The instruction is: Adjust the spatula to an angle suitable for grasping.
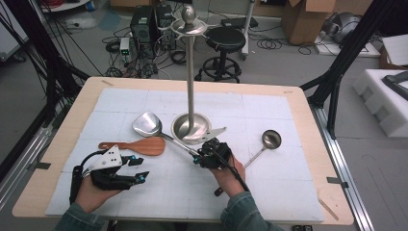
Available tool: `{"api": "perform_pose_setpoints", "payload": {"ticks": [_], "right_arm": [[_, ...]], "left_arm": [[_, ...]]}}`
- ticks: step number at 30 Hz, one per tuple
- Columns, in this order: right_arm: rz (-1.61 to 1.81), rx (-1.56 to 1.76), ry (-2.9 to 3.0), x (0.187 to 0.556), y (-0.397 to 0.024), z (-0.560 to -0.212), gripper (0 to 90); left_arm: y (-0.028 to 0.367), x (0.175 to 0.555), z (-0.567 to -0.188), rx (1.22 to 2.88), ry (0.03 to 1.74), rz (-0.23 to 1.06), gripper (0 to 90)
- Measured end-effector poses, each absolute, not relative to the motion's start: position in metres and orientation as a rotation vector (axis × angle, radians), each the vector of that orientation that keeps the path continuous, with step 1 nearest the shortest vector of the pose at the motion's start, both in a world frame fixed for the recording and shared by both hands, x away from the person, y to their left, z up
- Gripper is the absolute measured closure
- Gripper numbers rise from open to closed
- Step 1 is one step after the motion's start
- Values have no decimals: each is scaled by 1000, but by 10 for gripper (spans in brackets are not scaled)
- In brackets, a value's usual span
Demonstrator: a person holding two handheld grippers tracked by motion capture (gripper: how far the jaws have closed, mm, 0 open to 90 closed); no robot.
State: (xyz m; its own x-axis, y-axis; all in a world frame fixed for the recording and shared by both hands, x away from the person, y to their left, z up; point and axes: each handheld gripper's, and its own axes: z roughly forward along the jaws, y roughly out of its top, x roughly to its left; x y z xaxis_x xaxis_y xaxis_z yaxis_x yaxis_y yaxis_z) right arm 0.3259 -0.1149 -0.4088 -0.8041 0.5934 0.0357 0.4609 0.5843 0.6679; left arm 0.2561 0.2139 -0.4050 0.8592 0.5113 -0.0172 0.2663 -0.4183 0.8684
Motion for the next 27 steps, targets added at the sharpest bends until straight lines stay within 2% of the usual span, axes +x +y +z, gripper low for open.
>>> {"api": "perform_pose_setpoints", "payload": {"ticks": [27], "right_arm": [[1010, 793, 2704, 302, -165, -400, 685]], "left_arm": [[209, 256, -407, 2031, 560, 296, 480]]}}
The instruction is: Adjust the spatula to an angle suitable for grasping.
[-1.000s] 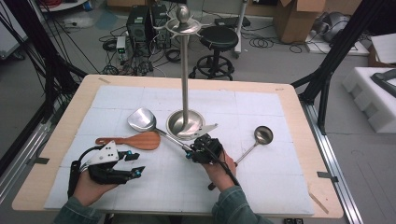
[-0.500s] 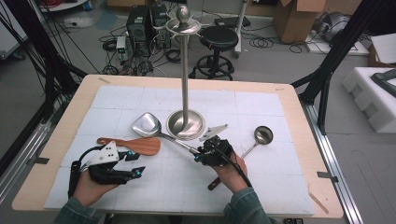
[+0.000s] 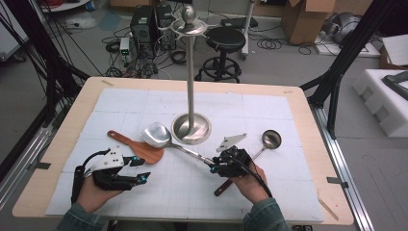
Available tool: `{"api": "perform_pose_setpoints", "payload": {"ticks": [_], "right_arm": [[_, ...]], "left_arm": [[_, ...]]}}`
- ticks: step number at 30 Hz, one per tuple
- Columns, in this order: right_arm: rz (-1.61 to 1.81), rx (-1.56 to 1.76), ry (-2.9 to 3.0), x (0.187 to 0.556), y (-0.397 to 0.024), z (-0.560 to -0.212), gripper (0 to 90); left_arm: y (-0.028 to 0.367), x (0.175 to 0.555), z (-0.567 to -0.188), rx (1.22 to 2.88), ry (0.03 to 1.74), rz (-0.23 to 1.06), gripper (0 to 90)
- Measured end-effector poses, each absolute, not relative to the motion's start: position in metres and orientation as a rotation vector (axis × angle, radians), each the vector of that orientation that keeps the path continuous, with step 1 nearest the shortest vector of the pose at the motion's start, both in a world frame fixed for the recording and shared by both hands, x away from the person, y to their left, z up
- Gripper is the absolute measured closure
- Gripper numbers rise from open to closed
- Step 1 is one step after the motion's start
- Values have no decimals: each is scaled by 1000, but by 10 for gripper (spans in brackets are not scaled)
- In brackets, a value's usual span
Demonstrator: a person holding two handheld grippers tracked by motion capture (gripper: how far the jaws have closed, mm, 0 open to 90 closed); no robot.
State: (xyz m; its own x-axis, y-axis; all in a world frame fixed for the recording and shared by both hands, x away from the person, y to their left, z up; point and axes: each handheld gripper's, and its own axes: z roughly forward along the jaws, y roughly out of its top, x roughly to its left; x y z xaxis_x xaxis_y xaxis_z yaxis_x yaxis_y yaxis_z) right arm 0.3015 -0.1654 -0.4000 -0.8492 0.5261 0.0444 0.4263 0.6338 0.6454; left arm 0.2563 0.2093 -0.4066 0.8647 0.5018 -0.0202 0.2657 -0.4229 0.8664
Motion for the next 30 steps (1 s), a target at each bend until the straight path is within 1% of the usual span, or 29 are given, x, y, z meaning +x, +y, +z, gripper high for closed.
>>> {"api": "perform_pose_setpoints", "payload": {"ticks": [16, 30], "right_arm": [[1027, 739, 2747, 291, -191, -402, 685], [1021, 730, 2764, 285, -198, -413, 684]], "left_arm": [[207, 256, -406, 2033, 553, 293, 483], [206, 256, -407, 2036, 549, 289, 483]]}}
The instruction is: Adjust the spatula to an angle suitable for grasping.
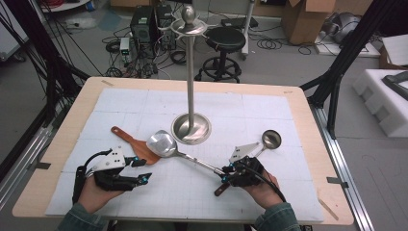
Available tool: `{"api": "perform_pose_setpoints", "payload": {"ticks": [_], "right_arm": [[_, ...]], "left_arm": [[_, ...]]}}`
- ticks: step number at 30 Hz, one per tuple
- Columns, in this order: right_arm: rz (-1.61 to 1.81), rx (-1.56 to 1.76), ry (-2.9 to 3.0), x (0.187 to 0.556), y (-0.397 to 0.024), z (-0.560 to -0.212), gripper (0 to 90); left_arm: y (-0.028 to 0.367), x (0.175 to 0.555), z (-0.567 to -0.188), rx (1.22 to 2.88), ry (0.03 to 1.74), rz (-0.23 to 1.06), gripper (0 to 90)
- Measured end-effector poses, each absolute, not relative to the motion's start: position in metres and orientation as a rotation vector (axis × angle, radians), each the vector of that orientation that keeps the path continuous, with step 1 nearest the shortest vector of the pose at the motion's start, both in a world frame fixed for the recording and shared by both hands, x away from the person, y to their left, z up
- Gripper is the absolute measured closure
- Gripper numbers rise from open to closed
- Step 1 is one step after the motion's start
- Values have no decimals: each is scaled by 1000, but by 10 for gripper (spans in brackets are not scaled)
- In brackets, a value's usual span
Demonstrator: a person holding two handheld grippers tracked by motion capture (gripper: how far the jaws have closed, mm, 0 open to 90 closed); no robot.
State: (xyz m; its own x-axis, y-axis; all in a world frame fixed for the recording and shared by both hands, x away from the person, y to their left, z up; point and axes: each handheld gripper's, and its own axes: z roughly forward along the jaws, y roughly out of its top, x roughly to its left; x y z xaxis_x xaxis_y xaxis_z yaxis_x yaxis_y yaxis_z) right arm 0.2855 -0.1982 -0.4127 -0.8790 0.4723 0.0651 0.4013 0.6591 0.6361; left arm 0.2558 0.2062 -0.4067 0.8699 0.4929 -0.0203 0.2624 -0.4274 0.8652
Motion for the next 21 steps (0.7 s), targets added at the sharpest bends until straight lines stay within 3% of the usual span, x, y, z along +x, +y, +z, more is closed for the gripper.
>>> {"api": "perform_pose_setpoints", "payload": {"ticks": [21], "right_arm": [[1059, 746, 2781, 286, -195, -423, 635]], "left_arm": [[205, 256, -407, 2035, 545, 283, 483]]}}
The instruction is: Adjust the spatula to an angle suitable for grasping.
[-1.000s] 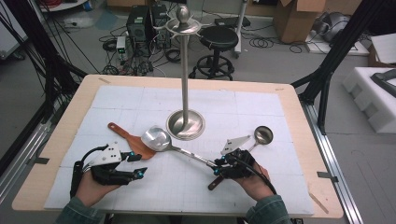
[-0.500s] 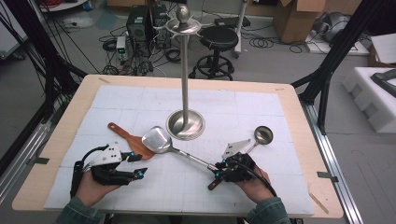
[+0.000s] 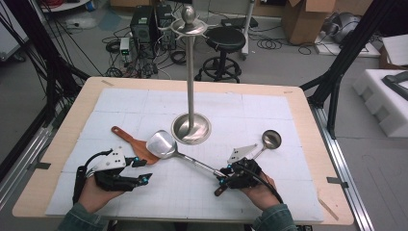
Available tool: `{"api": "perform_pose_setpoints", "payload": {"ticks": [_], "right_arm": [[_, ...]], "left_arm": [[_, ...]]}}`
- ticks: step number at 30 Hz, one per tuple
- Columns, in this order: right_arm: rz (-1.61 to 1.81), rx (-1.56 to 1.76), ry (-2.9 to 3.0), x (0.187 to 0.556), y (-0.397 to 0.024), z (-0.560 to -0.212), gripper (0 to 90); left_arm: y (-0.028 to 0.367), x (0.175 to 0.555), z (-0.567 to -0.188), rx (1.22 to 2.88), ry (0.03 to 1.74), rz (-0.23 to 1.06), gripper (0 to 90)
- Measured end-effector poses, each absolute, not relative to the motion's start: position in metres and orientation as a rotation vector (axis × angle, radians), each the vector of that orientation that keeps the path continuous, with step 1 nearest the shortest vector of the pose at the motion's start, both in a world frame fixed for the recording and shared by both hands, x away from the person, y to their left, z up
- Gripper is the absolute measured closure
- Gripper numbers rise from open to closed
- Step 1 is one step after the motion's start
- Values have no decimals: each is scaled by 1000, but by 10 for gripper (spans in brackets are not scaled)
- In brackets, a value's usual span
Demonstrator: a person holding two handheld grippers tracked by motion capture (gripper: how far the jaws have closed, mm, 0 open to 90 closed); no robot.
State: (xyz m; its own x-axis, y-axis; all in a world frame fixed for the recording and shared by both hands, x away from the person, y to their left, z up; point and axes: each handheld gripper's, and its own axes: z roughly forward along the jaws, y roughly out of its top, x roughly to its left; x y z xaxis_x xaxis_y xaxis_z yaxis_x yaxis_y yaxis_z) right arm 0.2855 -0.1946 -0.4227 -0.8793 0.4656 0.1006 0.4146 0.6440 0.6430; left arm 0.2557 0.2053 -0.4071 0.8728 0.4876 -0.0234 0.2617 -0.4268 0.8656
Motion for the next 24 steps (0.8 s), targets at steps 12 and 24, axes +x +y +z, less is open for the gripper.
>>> {"api": "perform_pose_setpoints", "payload": {"ticks": [12, 24], "right_arm": [[1032, 748, 2794, 288, -191, -432, 665], [1035, 754, 2802, 289, -193, -431, 678]], "left_arm": [[205, 256, -407, 2036, 540, 281, 483], [205, 256, -407, 2032, 539, 279, 490]]}}
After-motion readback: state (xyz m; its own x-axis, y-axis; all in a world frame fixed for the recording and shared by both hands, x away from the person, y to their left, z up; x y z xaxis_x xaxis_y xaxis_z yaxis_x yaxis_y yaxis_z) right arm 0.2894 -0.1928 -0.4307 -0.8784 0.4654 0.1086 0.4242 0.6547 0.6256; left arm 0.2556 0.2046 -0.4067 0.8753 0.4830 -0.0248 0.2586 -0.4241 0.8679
